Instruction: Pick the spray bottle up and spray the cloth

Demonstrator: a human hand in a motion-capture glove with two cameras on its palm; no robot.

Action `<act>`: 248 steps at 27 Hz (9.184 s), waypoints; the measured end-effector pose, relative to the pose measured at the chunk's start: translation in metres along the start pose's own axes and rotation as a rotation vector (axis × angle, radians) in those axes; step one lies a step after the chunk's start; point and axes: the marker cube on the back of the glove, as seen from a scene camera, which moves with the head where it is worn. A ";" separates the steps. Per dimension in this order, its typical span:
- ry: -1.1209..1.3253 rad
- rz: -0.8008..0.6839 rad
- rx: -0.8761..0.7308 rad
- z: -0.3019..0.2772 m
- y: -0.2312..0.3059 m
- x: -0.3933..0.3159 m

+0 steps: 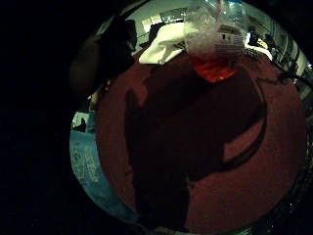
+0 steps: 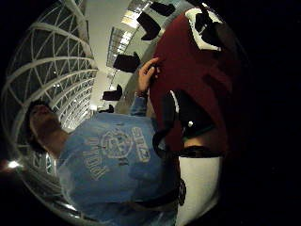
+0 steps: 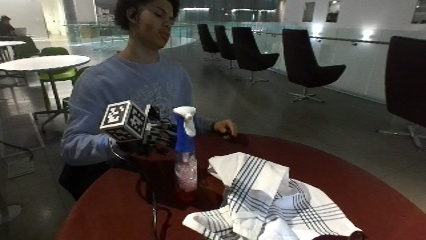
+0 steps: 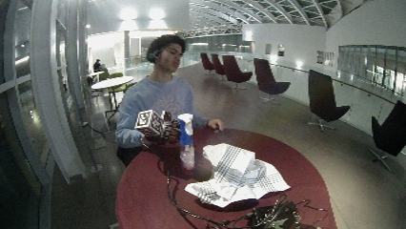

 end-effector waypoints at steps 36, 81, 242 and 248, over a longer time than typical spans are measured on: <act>-0.477 0.322 0.348 -0.051 -0.074 0.095; -0.514 0.290 0.277 -0.045 -0.143 0.078; -0.660 -0.098 0.087 0.183 -0.285 -0.114; -0.532 -0.121 0.166 0.104 -0.244 -0.095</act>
